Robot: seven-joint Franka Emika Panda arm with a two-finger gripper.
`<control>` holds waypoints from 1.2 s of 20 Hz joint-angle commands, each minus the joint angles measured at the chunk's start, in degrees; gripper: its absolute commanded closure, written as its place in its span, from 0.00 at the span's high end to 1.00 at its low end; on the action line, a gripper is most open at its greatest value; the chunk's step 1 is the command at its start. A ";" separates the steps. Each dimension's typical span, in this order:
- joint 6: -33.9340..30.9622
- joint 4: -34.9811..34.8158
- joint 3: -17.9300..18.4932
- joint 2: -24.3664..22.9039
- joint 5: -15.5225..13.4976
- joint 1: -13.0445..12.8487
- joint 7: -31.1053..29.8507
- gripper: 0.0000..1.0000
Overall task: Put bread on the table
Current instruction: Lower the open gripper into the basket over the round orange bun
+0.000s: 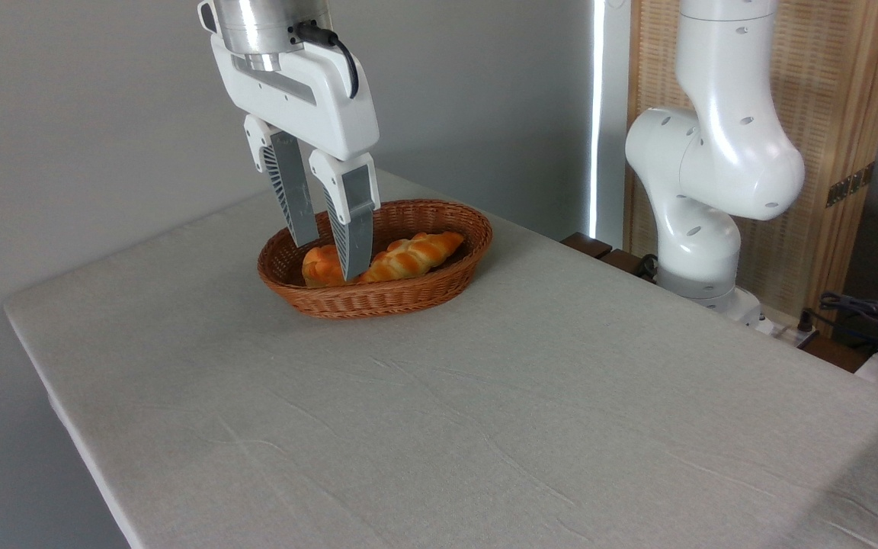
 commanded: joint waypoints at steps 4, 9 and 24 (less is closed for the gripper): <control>0.95 -5.25 -1.66 -2.63 0.07 -0.17 0.08 1.00; 1.92 -7.01 -1.66 -2.80 -0.10 -0.26 0.17 1.00; 18.95 -28.01 -7.29 -13.97 -9.33 -14.04 0.08 1.00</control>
